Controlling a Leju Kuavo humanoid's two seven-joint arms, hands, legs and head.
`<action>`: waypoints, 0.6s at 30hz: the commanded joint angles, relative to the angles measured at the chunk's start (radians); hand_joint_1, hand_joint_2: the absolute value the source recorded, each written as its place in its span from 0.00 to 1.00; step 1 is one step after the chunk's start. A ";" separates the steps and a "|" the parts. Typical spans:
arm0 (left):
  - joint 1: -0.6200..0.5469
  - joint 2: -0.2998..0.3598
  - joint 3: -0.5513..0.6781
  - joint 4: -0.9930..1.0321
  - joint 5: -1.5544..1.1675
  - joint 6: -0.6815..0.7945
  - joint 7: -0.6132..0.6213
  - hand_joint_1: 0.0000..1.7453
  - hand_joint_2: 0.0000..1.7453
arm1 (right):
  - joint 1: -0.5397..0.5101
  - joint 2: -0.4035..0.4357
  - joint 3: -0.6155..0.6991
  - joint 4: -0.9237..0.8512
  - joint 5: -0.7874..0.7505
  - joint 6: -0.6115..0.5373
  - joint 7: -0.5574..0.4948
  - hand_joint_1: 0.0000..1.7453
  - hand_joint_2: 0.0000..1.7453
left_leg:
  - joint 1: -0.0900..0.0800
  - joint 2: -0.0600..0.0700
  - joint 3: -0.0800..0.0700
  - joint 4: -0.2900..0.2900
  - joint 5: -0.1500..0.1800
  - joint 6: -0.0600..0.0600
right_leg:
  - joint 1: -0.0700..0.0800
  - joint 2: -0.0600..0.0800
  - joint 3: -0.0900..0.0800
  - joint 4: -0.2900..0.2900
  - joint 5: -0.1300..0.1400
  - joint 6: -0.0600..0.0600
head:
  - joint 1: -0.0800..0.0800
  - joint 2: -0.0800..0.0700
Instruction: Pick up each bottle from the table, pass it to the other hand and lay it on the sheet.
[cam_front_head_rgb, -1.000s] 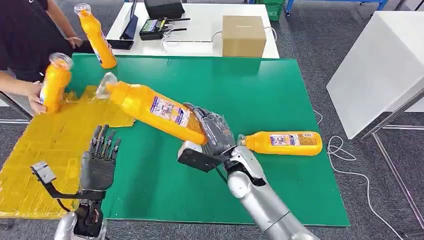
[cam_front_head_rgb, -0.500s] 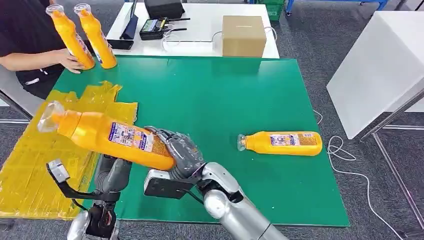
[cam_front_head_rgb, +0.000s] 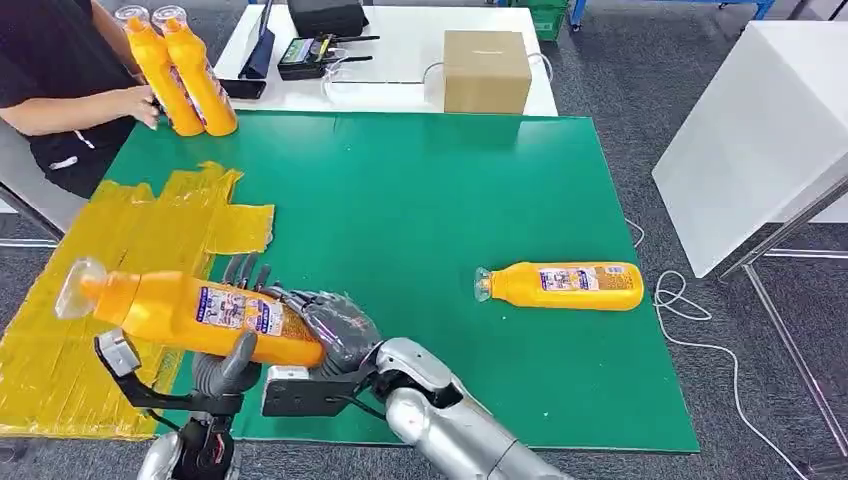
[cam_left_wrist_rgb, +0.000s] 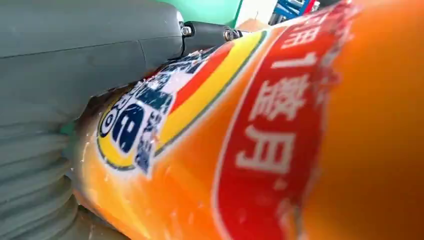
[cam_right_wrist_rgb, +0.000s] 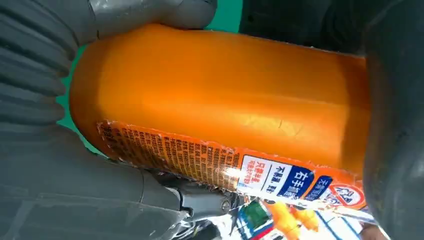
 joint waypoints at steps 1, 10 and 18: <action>-0.073 0.010 -0.037 0.006 -0.020 0.009 -0.019 0.30 1.00 | -0.024 -0.004 0.164 0.172 0.003 0.050 -0.023 1.00 1.00 | 0.001 -0.004 0.002 -0.001 0.000 0.000 | 0.001 -0.002 0.003 -0.001 -0.001 -0.002 | 0.000 0.000; -0.077 -0.004 -0.006 -0.004 -0.034 0.022 -0.050 1.00 1.00 | -0.025 -0.015 0.163 0.173 -0.001 0.040 -0.015 1.00 1.00 | 0.001 -0.006 0.003 -0.001 0.000 0.000 | 0.001 -0.004 0.004 -0.001 -0.002 -0.002 | 0.000 0.000; -0.079 -0.016 0.015 -0.018 -0.077 0.050 -0.074 1.00 1.00 | -0.021 -0.017 0.159 0.174 0.001 0.026 -0.010 0.99 1.00 | 0.002 -0.007 0.005 -0.001 -0.001 0.000 | 0.002 -0.003 0.006 -0.001 -0.002 -0.003 | 0.000 0.000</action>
